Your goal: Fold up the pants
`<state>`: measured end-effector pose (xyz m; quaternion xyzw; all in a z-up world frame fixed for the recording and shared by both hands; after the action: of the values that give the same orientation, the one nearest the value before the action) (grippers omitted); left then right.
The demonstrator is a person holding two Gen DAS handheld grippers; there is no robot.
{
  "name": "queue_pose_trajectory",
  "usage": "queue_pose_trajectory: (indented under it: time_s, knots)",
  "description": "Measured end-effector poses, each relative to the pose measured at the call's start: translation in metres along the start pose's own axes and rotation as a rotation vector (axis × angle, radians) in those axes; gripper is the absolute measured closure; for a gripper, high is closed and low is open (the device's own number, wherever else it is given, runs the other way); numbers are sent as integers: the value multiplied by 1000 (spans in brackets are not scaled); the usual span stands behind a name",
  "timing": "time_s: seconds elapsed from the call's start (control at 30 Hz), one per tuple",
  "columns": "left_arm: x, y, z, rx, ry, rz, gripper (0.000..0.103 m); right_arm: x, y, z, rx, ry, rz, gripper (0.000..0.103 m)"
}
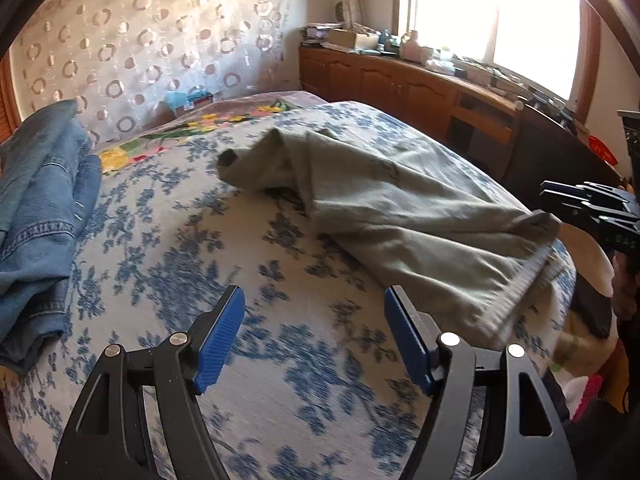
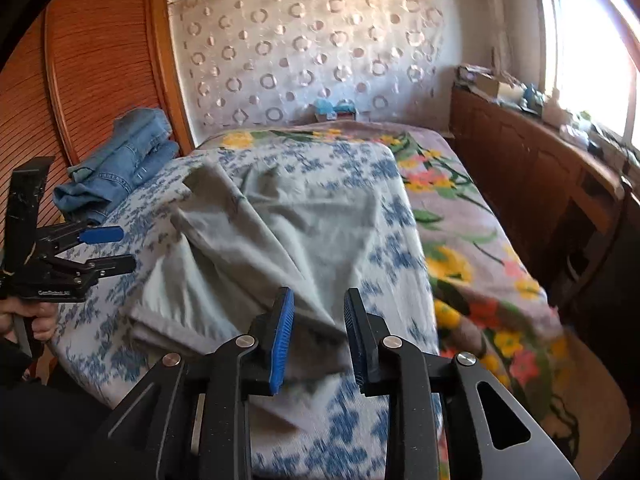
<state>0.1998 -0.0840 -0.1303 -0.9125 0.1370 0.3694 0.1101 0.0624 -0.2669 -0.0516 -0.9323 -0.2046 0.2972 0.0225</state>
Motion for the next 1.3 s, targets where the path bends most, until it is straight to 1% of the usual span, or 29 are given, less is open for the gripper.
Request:
queue_pose_trajectory:
  time_s: [0.2, 0.23, 0.27, 0.3, 0.53, 0.87, 1.03, 1.07, 1.1, 1.2, 1.3]
  knots:
    - [10, -19, -12, -18, 17, -27, 30, 42, -23, -18, -68, -42, -57, 74]
    - [11, -21, -13, -21, 18, -31, 30, 49, -28, -22, -80, -48, -65, 73]
    - [13, -26, -15, -27, 19, -37, 30, 55, -33, -26, -90, -50, -74, 69]
    - [14, -29, -16, -32, 18, -40, 30, 60, -37, -28, -97, -52, -86, 67]
    - [12, -48, -22, -67, 35, -42, 30, 98, -61, -46, -169, -114, -134, 67]
    - [7, -67, -18, -88, 44, -47, 30, 129, -77, -48, -210, -196, -181, 67]
    - [10, -68, -13, -91, 34, -42, 30, 140, -80, -49, -239, -223, -167, 67]
    - [10, -67, -13, -90, 33, -41, 30, 141, -80, -50, -246, -223, -162, 76]
    - [10, -67, -13, -89, 32, -39, 30, 143, -80, -53, -252, -221, -156, 95]
    - [12, -63, -13, -80, 27, -36, 30, 135, -73, -69, -228, -175, -157, 97]
    - [13, -57, -15, -70, 25, -32, 30, 117, -50, -87, -221, -117, -102, 97]
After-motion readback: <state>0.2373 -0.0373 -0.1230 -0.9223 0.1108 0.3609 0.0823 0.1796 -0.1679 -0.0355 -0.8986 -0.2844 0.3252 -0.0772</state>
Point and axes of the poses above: each gripper's, at about its wrist camera, not at the fingertips, and x roughly the way its jaws point, y to its right, z to its underside, the point moved 9 cm from there along x, roughly the way its jaws point, and after that the axes turned 9 degrees about -z, right-handed, at the moved point
